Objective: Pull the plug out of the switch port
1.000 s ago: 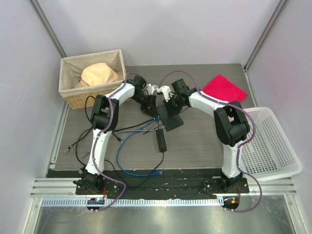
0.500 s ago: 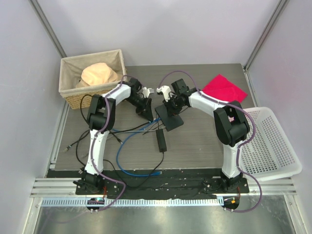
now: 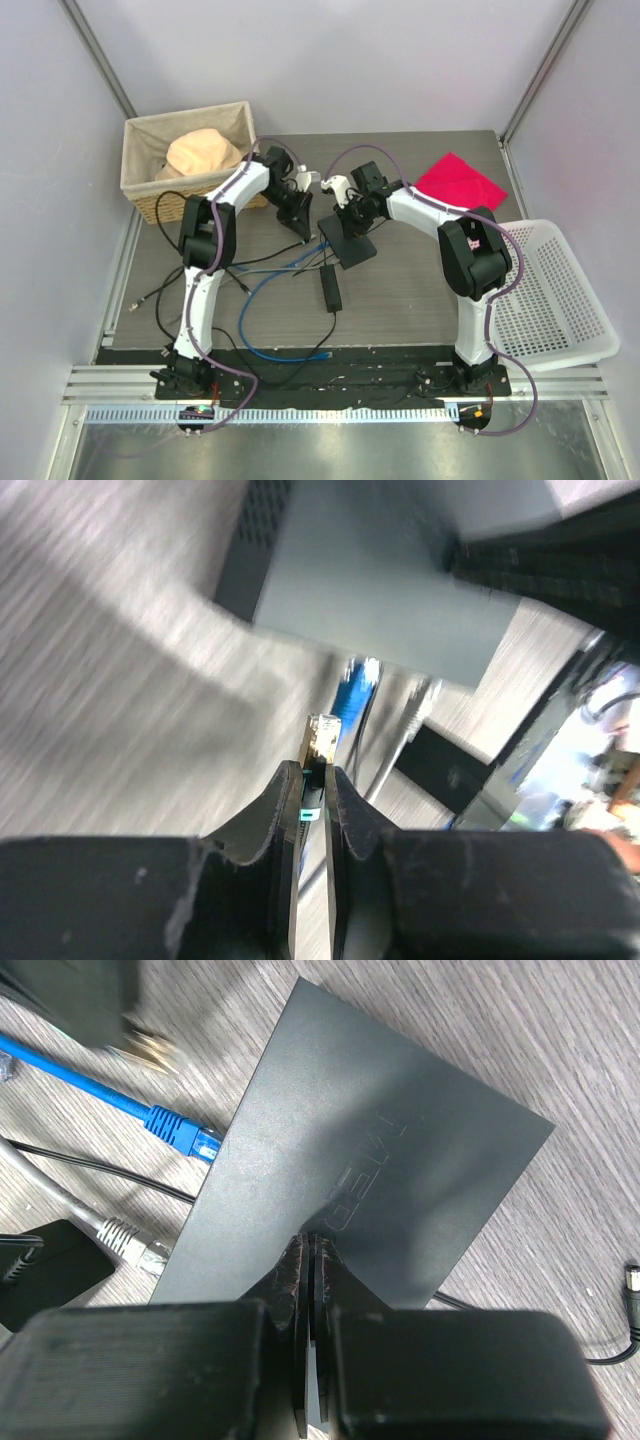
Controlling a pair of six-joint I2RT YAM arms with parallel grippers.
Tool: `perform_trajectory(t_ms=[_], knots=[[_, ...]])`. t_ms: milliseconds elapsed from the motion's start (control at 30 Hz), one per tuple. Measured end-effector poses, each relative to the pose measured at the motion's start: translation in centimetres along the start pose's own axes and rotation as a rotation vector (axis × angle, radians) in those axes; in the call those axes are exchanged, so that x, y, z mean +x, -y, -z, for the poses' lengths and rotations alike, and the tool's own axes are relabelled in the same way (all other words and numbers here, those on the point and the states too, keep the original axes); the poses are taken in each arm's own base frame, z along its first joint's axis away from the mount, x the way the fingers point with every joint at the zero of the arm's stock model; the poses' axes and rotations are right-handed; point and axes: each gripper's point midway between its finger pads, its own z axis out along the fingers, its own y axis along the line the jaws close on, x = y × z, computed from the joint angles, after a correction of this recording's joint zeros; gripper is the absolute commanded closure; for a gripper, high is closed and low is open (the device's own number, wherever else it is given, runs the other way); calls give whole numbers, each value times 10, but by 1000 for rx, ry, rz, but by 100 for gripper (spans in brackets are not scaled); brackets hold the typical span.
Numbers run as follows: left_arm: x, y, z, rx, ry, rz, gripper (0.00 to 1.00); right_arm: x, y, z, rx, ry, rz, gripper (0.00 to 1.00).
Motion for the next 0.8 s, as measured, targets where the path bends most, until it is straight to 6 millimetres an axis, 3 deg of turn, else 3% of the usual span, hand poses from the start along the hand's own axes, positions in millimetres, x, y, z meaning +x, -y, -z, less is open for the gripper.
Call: perform_trajectory(t_ms=[200, 433, 533, 600, 700, 800], knots=[[4, 3, 55, -134, 15, -150, 100, -1, 1, -1, 0, 1, 0, 99], [22, -1, 162, -416, 44, -362, 100, -4, 2, -3, 4, 12, 3, 99], [53, -19, 190, -532, -16, -379, 100, -4, 2, -3, 3, 12, 1, 99], [85, -36, 197, -574, -95, -338, 99, -4, 1, -4, 2, 12, 2, 99], [135, -65, 195, -596, -234, -242, 72, -6, 1, -5, 1, 13, 1, 99], [182, -89, 190, -600, -375, -126, 61, -6, 1, -5, 1, 14, 0, 99]])
